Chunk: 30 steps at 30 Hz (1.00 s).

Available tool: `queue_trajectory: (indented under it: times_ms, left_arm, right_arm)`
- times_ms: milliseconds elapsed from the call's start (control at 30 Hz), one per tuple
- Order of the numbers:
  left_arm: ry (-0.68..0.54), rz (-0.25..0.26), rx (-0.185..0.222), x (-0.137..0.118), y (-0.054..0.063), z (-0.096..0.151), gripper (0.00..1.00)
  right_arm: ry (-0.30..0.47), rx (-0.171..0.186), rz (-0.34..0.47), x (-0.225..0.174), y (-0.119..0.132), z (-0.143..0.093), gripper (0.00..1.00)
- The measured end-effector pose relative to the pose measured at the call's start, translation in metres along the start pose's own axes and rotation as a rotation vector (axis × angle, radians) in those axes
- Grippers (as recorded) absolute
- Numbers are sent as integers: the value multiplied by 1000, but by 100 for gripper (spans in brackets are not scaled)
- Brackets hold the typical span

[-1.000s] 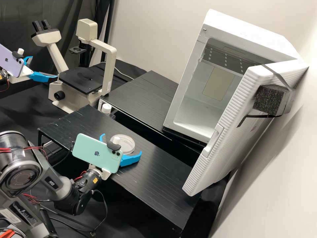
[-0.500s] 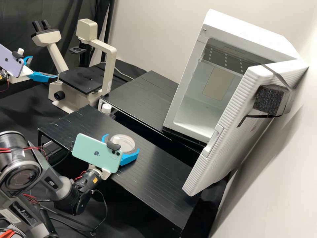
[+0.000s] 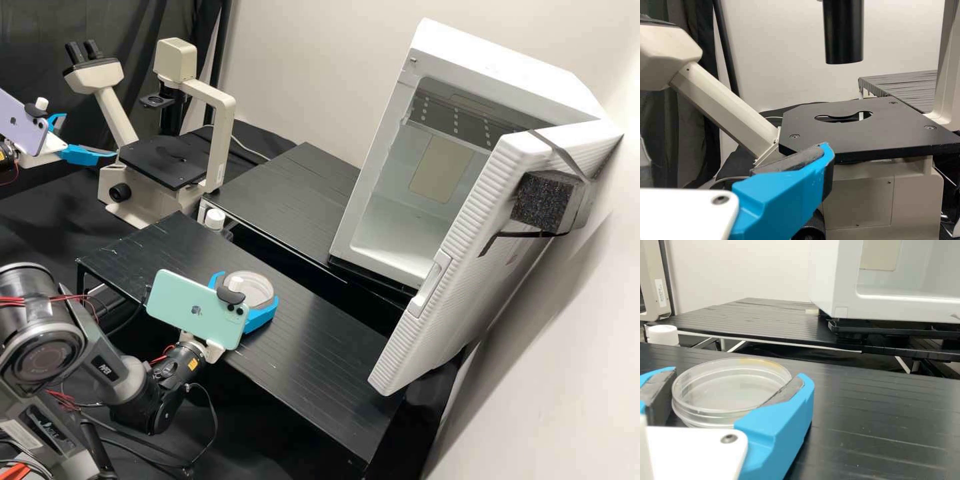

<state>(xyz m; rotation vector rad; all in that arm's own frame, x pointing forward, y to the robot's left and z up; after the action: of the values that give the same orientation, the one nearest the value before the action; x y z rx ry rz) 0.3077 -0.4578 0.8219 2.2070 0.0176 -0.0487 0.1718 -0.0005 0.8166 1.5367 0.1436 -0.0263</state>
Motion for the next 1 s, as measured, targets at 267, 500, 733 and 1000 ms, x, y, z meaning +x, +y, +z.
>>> queue_trajectory:
  times_ms: [267, 500, 733, 1000]
  left_arm:
    - [0, 0, 0, 0, 0, 0, 100]
    - [0, 0, 0, 0, 0, 0, 100]
    - [0, 0, 0, 0, 0, 0, 100]
    - [0, 0, 0, 0, 0, 0, 100]
  right_arm:
    - [7, 4, -17, -4, 2, 3, 0]
    - [8, 20, -2, -15, 12, 8, 0]
    - [-29, 34, 138, -29, 31, 6, 0]
    - [-76, 112, 350, -26, 46, 10, 0]
